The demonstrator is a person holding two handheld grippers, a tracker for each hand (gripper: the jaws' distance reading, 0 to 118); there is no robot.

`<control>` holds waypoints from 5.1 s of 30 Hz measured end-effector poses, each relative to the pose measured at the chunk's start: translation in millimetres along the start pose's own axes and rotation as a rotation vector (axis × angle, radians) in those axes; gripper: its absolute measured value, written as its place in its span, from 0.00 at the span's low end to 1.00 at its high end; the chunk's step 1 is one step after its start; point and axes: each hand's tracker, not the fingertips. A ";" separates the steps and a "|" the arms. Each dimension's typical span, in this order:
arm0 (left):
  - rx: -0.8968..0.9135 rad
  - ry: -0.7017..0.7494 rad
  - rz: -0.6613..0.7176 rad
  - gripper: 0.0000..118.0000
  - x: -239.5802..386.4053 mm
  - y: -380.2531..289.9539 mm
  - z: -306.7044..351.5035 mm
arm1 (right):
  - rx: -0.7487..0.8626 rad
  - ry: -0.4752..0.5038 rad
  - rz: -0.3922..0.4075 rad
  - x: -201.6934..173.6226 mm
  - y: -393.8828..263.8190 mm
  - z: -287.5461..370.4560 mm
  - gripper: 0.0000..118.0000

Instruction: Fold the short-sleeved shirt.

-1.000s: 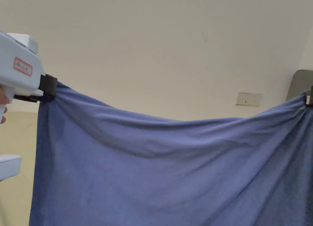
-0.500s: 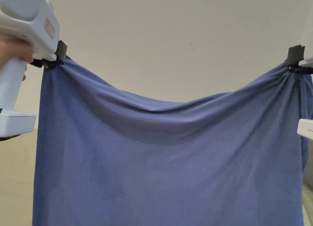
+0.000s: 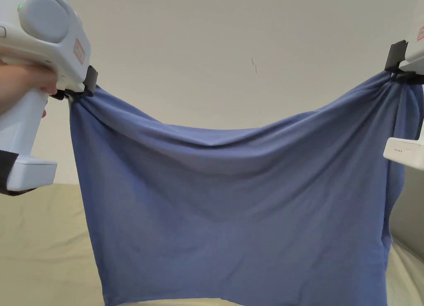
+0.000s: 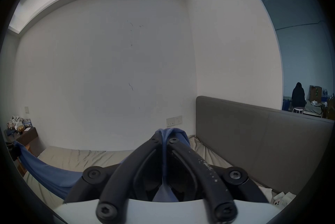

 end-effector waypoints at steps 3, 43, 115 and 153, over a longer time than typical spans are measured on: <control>-0.030 -0.009 0.013 0.04 -0.8 -14.9 -1.4 | -0.036 0.001 0.010 5.4 -18.8 1.7 0.06; -0.446 -0.248 0.138 0.04 -112.5 -369.1 271.4 | -0.660 0.229 -0.038 159.6 -381.8 332.5 0.06; -0.650 -0.155 0.219 0.58 -103.9 -527.1 267.5 | -0.729 0.027 -0.166 182.0 -458.6 499.7 0.61; -0.466 -0.185 0.397 0.06 -122.1 -451.3 405.2 | -0.703 0.090 -0.126 193.4 -444.3 488.6 0.08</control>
